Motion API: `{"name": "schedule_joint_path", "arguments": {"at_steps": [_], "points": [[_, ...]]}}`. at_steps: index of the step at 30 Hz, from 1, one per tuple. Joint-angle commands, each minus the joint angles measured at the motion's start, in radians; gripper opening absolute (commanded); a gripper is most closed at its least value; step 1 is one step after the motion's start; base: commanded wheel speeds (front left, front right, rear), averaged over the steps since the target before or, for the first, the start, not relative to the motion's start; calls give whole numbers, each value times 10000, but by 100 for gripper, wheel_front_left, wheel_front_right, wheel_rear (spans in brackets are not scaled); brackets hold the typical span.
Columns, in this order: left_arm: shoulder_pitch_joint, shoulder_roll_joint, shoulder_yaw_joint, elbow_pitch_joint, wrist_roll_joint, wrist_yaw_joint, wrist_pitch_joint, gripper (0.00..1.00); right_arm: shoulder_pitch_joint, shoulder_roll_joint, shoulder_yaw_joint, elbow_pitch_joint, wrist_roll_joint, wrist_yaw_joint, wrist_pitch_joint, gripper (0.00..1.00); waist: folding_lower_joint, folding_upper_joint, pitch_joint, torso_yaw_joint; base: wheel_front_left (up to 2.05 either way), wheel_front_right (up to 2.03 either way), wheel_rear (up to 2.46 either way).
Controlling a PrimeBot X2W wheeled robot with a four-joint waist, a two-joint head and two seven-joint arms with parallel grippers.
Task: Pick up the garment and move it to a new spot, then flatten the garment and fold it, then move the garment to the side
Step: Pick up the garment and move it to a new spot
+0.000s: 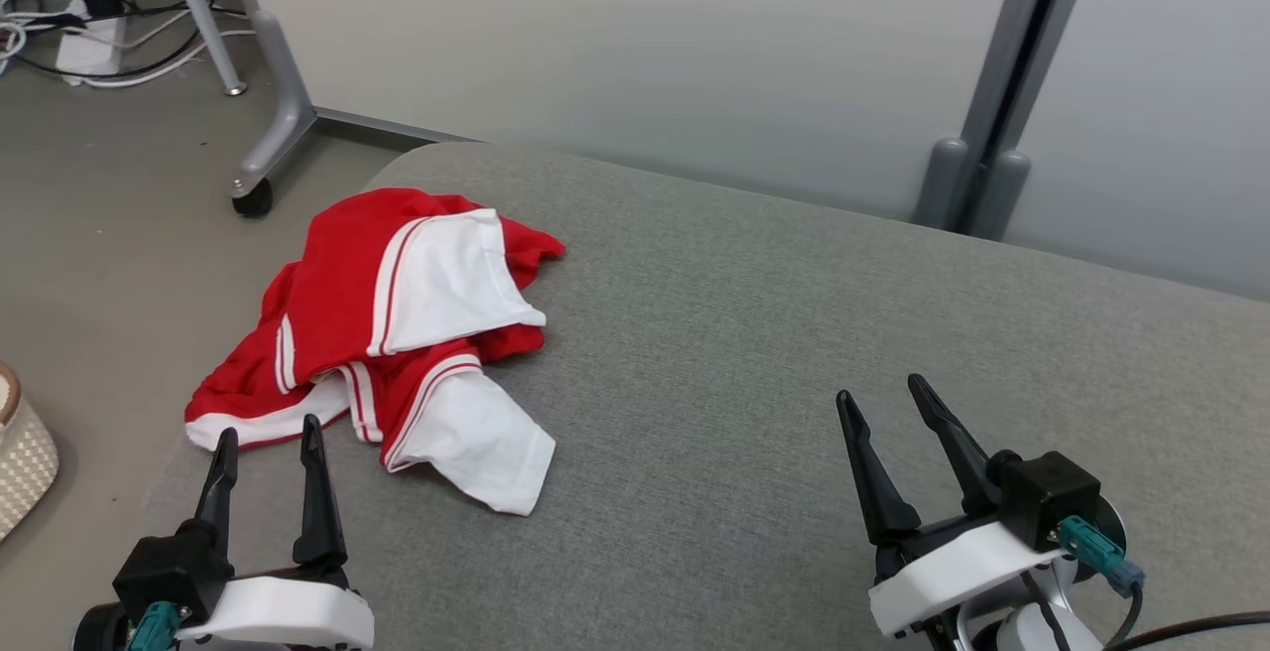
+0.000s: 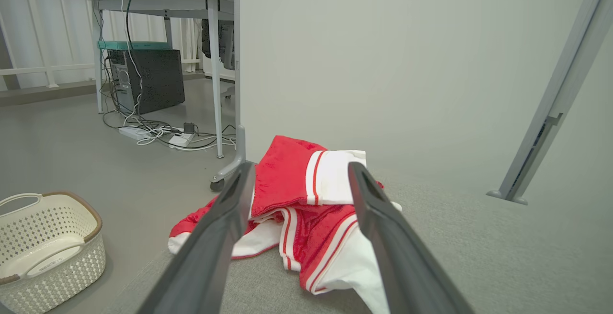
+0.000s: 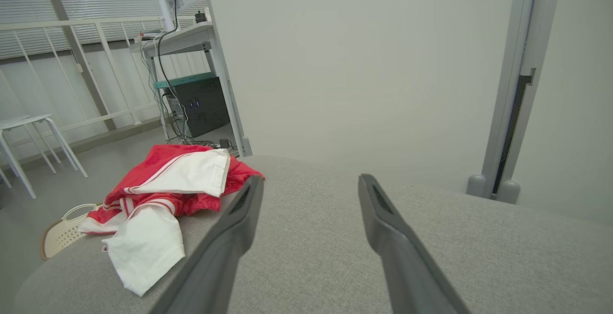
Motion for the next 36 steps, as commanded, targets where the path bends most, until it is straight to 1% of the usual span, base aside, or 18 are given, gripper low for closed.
{"name": "schedule_joint_path", "arguments": {"at_steps": [1, 10, 12, 16, 19, 24, 27, 28, 29, 31, 34, 36], "points": [[110, 41, 43, 24, -37, 38, -19, 100, 9, -57, 6, 10, 27, 22, -47, 100, 0, 0, -43, 316, 0, 0, 0], [196, 41, 106, -1, -48, -87, -19, 100, 61, -28, 41, 36, 5, 22, -47, 100, 0, 0, -112, 545, 0, 0, 0], [113, 67, 66, 86, -150, -171, 49, 100, 32, -18, 77, 2, 15, 22, -47, 100, 0, 0, -78, 516, 0, 0, 0], [-526, 323, 111, -15, -515, -509, 636, 100, -128, -65, 84, -103, 6, 22, -49, 100, 0, 0, 104, 396, 0, 0, 0], [-1111, 665, 230, -75, -746, -662, 1428, 100, -209, -142, 104, -145, -16, 22, -47, 100, 0, 0, 307, 232, 0, 0, 0], [-2459, 1442, 425, 239, -1233, -820, 3453, 100, -442, -279, 155, -222, -66, 22, -47, 100, 0, 0, 816, -201, 0, 0, 0], [-3331, 1856, 593, 575, -1515, -890, 4335, 100, -660, -409, 166, -303, -89, 23, -47, 100, 0, 0, 1217, -520, 0, 0, 0], [-3577, 2022, 603, 743, -1537, -905, 4618, 100, -725, -434, 202, -305, -103, 23, -47, 100, 0, 0, 1363, -644, 0, 0, 0], [-4081, 2251, 581, 1174, -1779, -1010, 5278, 100, -876, -540, 250, -353, -97, 23, -47, 100, 0, 0, 1667, -875, 0, 0, 0], [-4601, 2582, 557, 1761, -1932, -1108, 6021, 100, -1042, -663, 242, -415, -97, 23, -47, 100, 0, 0, 1948, -1085, 0, 0, 0], [-5289, 2889, 622, 2593, -2332, -1244, 6900, 100, -1277, -746, 272, -541, -113, 23, -47, 100, 0, 0, 2377, -1454, 0, 0, 0], [-5709, 3091, 631, 3201, -2551, -1321, 7300, 100, -1406, -817, 269, -596, -105, 23, -47, 100, 0, 0, 2615, -1682, 0, 0, 0]]}}
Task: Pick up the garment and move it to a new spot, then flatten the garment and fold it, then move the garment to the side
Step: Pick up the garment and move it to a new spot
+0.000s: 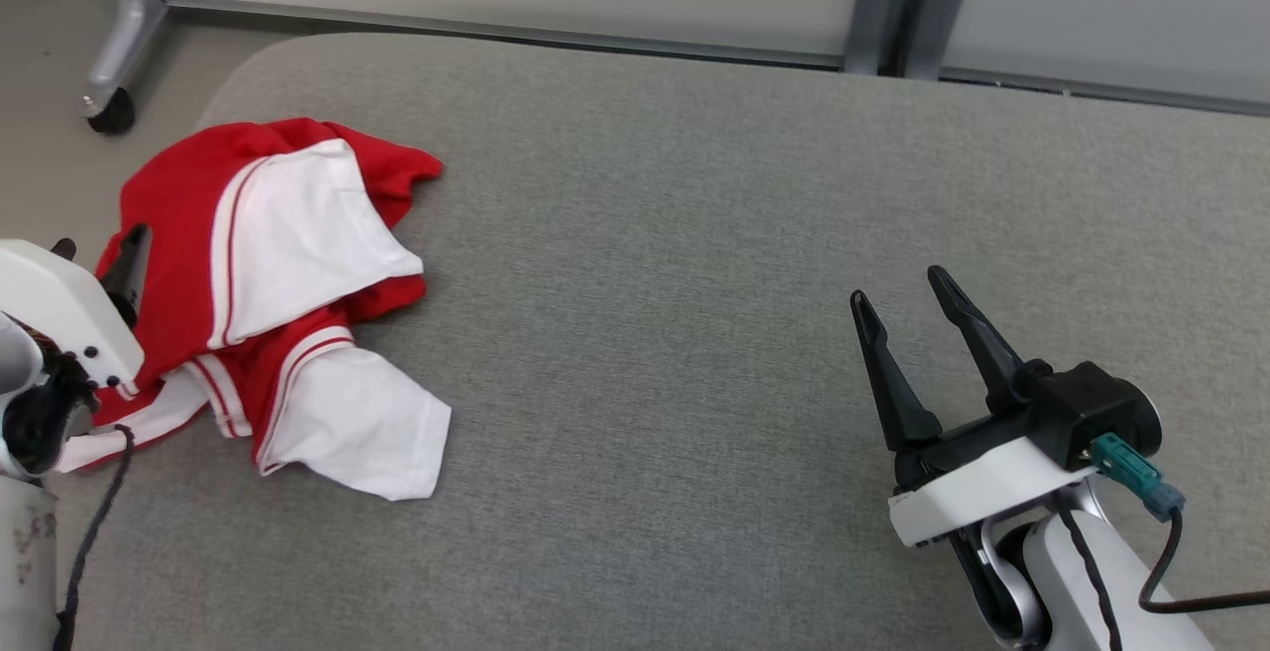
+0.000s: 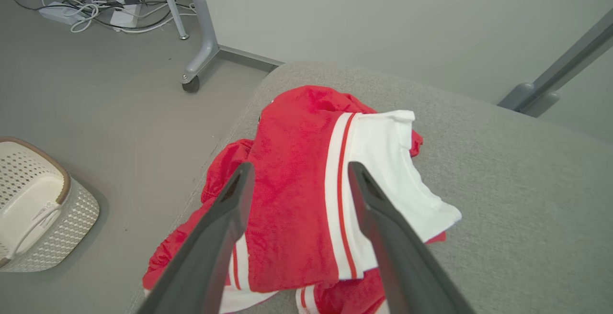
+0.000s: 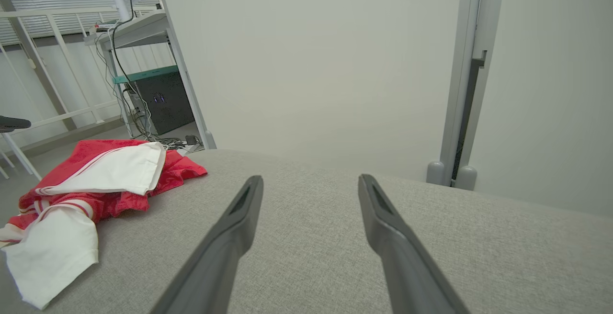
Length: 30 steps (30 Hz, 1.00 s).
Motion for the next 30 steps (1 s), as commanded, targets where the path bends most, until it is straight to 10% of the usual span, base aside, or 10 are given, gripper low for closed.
{"name": "schedule_joint_path", "arguments": {"at_steps": [1, 14, 15, 17, 30], "points": [[-429, 178, 82, 572, -259, -87, 304, 100, -206, -97, 49, -86, -13, 23, -47, 100, 0, 0, 641, -662, 0, 0, 0], [-1314, 745, -183, 3754, -865, -300, 1243, 100, -524, -186, -2, -232, 84, 23, -47, 100, 0, 0, 1200, -1608, 0, 0, 0], [-1329, 764, -225, 3900, -879, -317, 1215, 85, -513, -181, -10, -228, 86, 23, -47, 100, 0, 0, 1186, -1623, 0, 0, 0], [-1418, 862, -299, 4046, -903, -337, 976, 4, -480, -161, -25, -202, 92, 23, -47, 100, 0, 0, 1138, -1631, 0, 0, 0], [-1936, 1750, -2002, 2981, -1069, -350, -159, 0, -87, 151, -73, 30, 186, 23, -47, 100, 0, 0, -146, -1518, 0, 0, 0]]}}
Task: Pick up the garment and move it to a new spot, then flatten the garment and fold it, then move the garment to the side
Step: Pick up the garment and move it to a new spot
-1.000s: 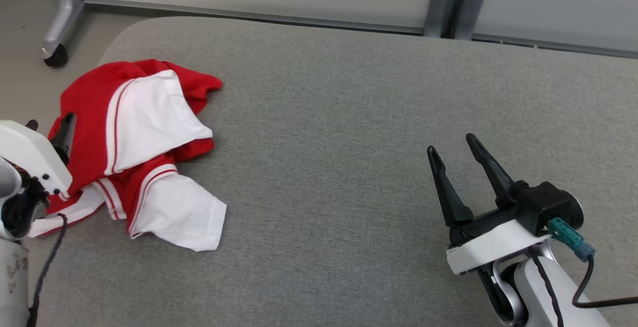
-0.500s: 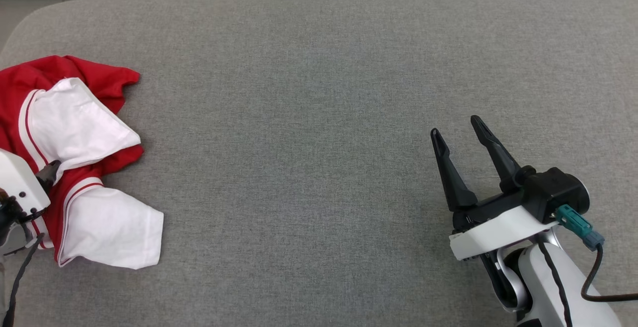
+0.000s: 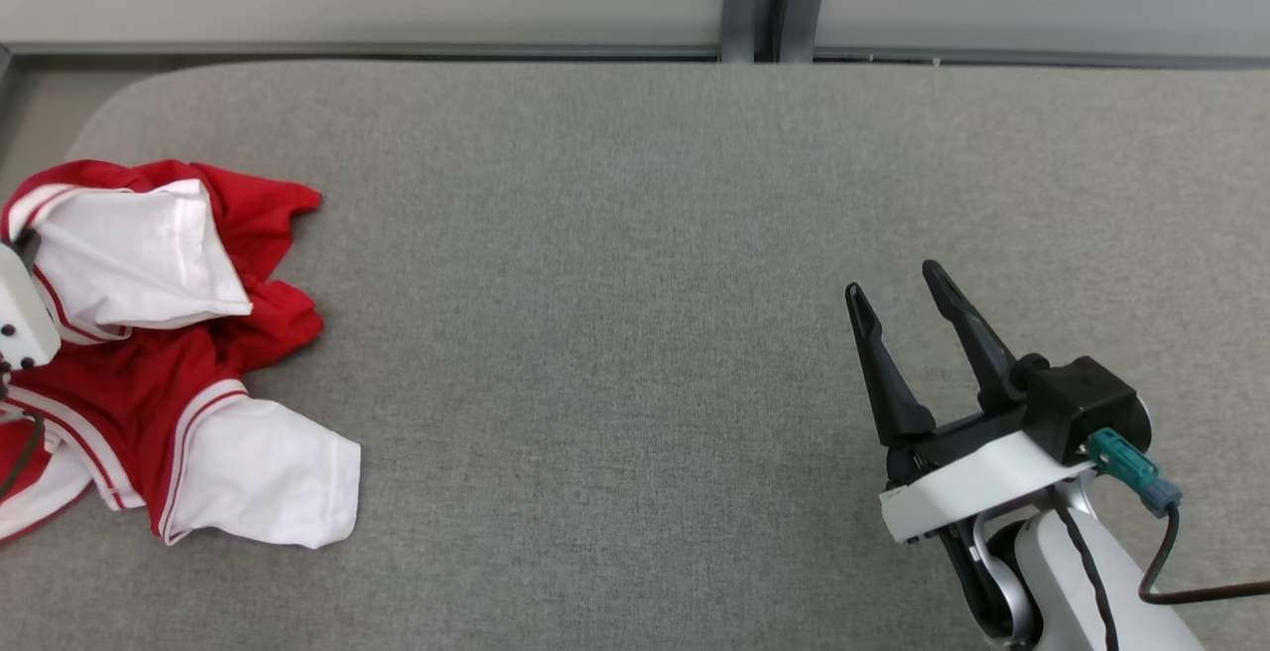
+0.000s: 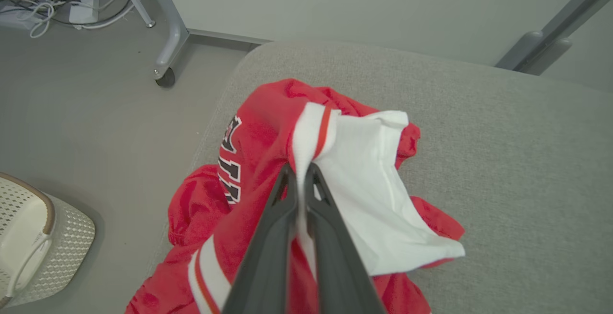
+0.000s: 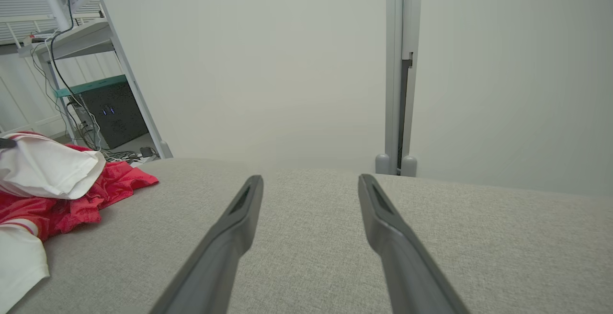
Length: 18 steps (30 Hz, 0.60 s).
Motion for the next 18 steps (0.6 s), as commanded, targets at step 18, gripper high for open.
{"name": "schedule_joint_path", "arguments": {"at_steps": [18], "points": [[-1109, 593, -3009, -5963, -700, -8, 820, 0, 896, 462, -554, 25, 74, 23, -47, 100, 0, 0, -2078, -1631, 0, 0, 0]]}}
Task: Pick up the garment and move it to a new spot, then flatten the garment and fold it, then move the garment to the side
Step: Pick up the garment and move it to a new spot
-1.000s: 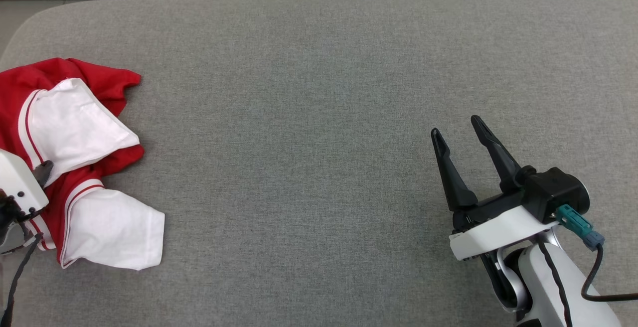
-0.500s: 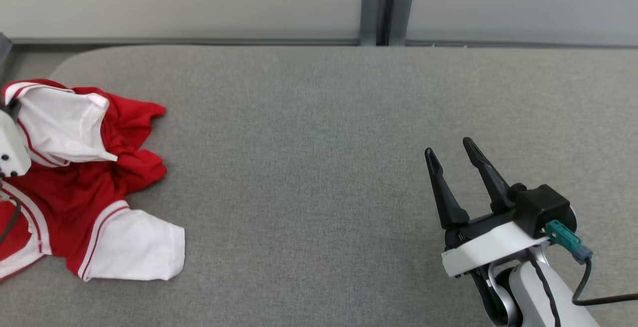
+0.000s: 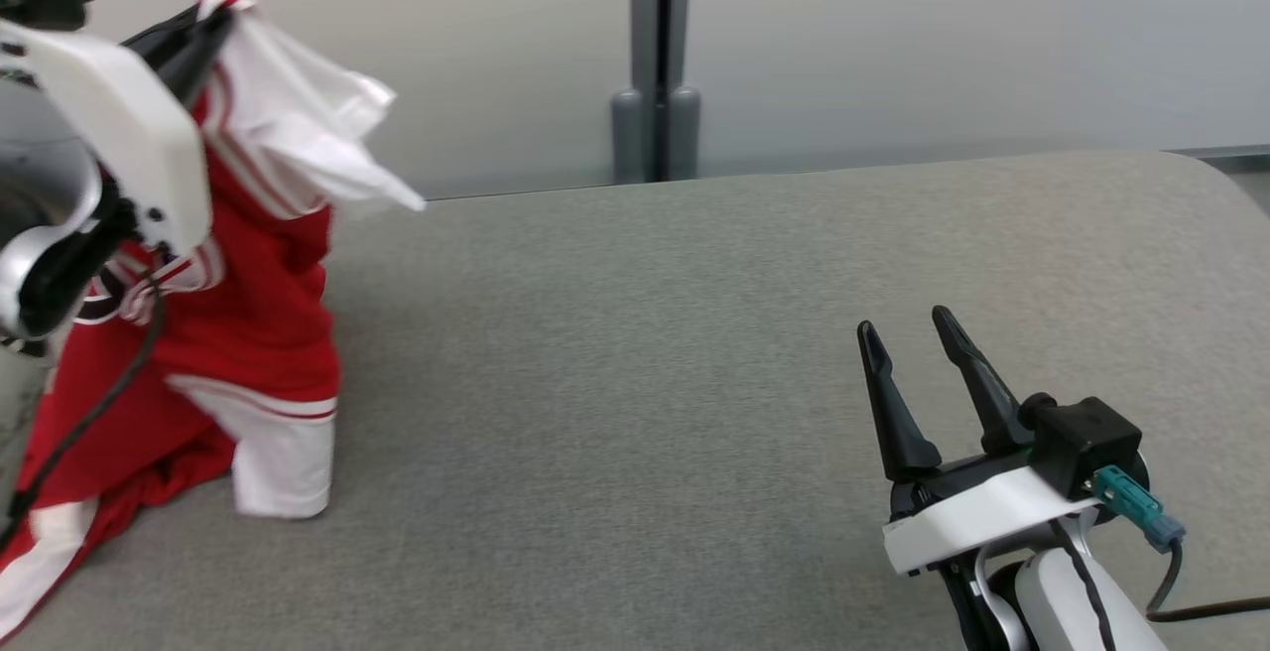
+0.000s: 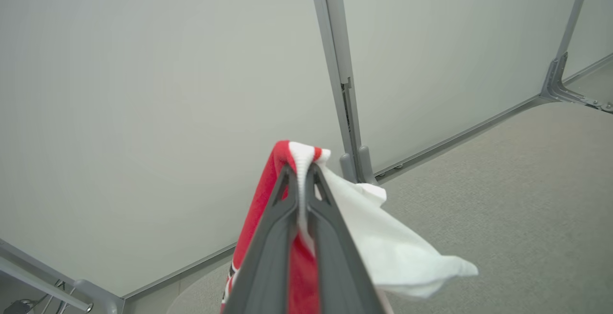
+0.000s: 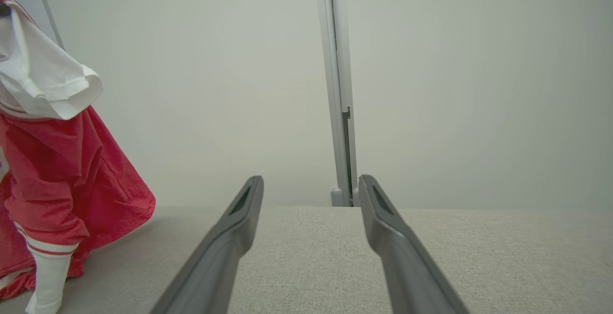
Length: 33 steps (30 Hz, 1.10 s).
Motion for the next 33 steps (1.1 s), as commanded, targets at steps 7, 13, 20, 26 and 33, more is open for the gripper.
{"name": "schedule_joint_path", "arguments": {"at_steps": [7, 13, 20, 26, 33], "points": [[-651, -1036, -323, -1861, -618, 76, 324, 0, 46, 20, -432, -155, -103, 23, -47, 100, 0, 0, -70, -1096, 0, 0, 0], [-932, -2015, -459, -2879, -1041, 393, 285, 0, 80, 15, -942, -283, -237, 23, -47, 100, 0, 0, 187, -1373, 0, 0, 0], [764, -2159, -341, -2891, -1553, 790, -141, 0, 133, -63, -1175, -372, -313, 23, -47, 100, 0, 0, 639, -1210, 0, 0, 0], [3198, -1793, -260, -1085, -1408, 751, -1507, 0, -38, -76, -995, -320, -223, 23, -47, 100, 0, 0, 971, -1084, 0, 0, 0], [3896, -1916, -309, 2530, -995, 241, -4009, 0, -193, -202, -697, -188, -157, 23, -47, 100, 0, 0, 1031, -962, 0, 0, 0]]}}
